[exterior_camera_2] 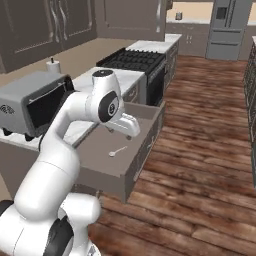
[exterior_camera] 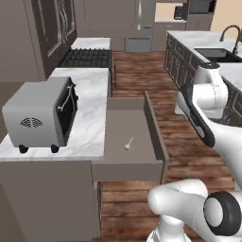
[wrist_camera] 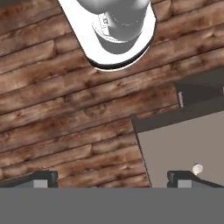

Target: Organize the utensils by type. Pick up the wooden spoons from the counter and place them in the open cabinet. Then pick up the metallic utensils from the counter and place them in the open drawer.

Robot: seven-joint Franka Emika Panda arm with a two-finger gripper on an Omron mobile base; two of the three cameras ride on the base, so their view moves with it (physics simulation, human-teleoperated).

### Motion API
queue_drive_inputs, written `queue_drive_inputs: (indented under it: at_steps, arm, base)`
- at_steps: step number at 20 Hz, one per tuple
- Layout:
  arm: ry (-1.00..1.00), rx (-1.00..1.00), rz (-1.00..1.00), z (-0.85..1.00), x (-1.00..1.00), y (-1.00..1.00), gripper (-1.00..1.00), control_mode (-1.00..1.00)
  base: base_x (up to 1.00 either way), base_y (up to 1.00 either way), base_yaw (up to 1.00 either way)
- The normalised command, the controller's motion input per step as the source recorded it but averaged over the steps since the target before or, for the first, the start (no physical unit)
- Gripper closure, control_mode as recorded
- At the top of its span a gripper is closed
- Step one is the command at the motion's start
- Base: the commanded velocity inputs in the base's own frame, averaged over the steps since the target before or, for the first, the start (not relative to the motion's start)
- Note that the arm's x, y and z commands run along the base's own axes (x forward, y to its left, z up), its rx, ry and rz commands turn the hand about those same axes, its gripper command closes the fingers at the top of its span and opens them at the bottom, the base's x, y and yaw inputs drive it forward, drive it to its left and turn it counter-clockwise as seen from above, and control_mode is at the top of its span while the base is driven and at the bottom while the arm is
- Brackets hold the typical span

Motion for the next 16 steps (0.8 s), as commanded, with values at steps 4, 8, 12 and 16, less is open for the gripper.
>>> queue_drive_inputs:
  at_steps: [4, 8, 12, 16]
  arm:
    - [0.0, 0.0, 0.0, 0.0, 0.0, 0.0, -1.0, 1.0]
    - [0.0, 0.0, 0.0, 0.0, 0.0, 0.0, -1.0, 1.0]
    - [0.0, 0.0, 0.0, 0.0, 0.0, 0.0, -1.0, 1.0]
    - [0.0, 0.0, 0.0, 0.0, 0.0, 0.0, -1.0, 1.0]
  base:
    - [0.0, -1.0, -0.15]
    - [0.0, -1.0, -0.15]
    - [0.1, -1.0, -0.1]
    - [0.16, -1.0, -0.07]
